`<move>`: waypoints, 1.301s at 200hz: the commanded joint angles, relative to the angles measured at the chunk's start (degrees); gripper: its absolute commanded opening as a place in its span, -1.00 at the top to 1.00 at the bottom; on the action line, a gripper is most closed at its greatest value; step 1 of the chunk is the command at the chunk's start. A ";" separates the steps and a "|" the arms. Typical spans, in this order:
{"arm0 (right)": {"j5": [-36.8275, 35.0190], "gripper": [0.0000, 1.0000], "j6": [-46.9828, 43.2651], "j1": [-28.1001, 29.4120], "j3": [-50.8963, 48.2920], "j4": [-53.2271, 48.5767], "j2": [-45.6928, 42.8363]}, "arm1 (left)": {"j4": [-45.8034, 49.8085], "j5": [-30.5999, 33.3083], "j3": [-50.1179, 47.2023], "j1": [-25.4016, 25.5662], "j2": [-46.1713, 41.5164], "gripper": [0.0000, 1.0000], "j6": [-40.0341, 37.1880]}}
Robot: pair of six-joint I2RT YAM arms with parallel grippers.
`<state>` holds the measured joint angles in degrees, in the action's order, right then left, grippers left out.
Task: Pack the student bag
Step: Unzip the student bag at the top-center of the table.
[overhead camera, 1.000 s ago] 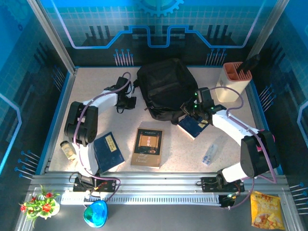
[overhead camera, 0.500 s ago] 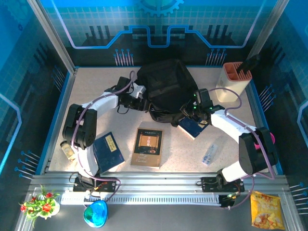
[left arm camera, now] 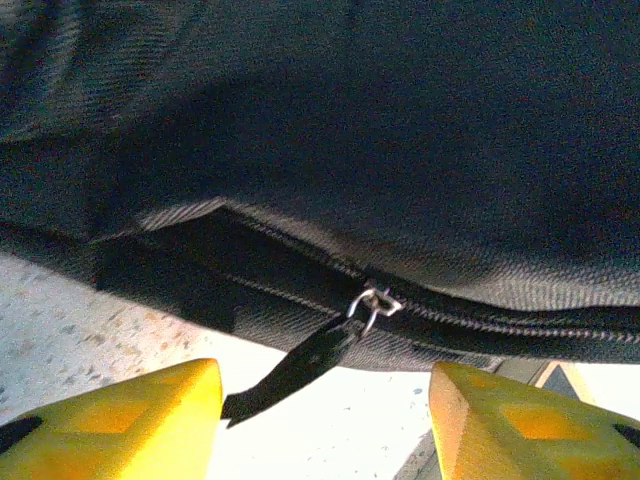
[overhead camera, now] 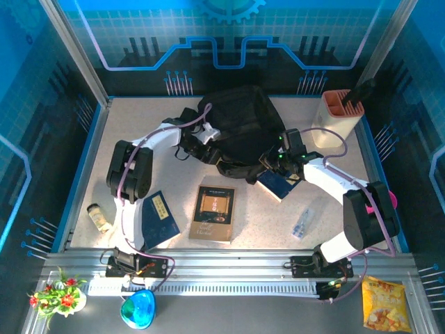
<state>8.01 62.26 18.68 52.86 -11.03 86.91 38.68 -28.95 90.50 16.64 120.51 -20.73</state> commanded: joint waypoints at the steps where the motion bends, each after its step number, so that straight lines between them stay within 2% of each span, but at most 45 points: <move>1: 1.18 0.69 0.05 -0.44 0.57 2.24 0.36 | 5.70 1.37 3.56 1.11 2.29 -0.11 -4.52; 42: 1.39 0.69 -0.29 -0.40 0.97 1.98 0.71 | 6.98 3.82 4.69 1.44 3.33 -0.05 -7.91; 69: 1.46 0.69 0.03 -0.46 0.75 2.41 0.71 | 4.29 7.43 3.79 1.63 3.18 0.06 -10.16; 102: 1.17 0.69 0.05 -0.49 0.52 2.33 0.61 | 2.20 8.71 3.37 1.64 2.42 0.38 -11.50; 130: 0.71 0.70 0.05 -0.48 0.45 2.16 0.45 | 2.45 7.85 3.06 1.64 2.04 0.75 -12.29; 161: 0.21 0.70 0.05 -0.57 0.10 1.98 0.13 | 2.07 9.69 2.17 1.37 1.38 1.00 -12.17; 184: -0.43 0.71 0.06 -0.66 -0.13 1.71 -0.22 | -0.53 13.66 0.56 1.10 0.62 1.00 -10.36; 217: -0.63 0.71 0.05 -0.73 -0.54 1.89 -0.43 | -2.59 14.06 -1.46 0.93 -0.31 1.00 -9.01; 260: -1.11 0.71 0.05 -0.90 -1.00 1.79 -0.69 | -7.55 24.96 -2.63 0.07 -0.34 1.00 -4.12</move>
<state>7.97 62.30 18.68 52.34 -10.15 87.46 34.24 -12.71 88.84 18.02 122.02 -28.47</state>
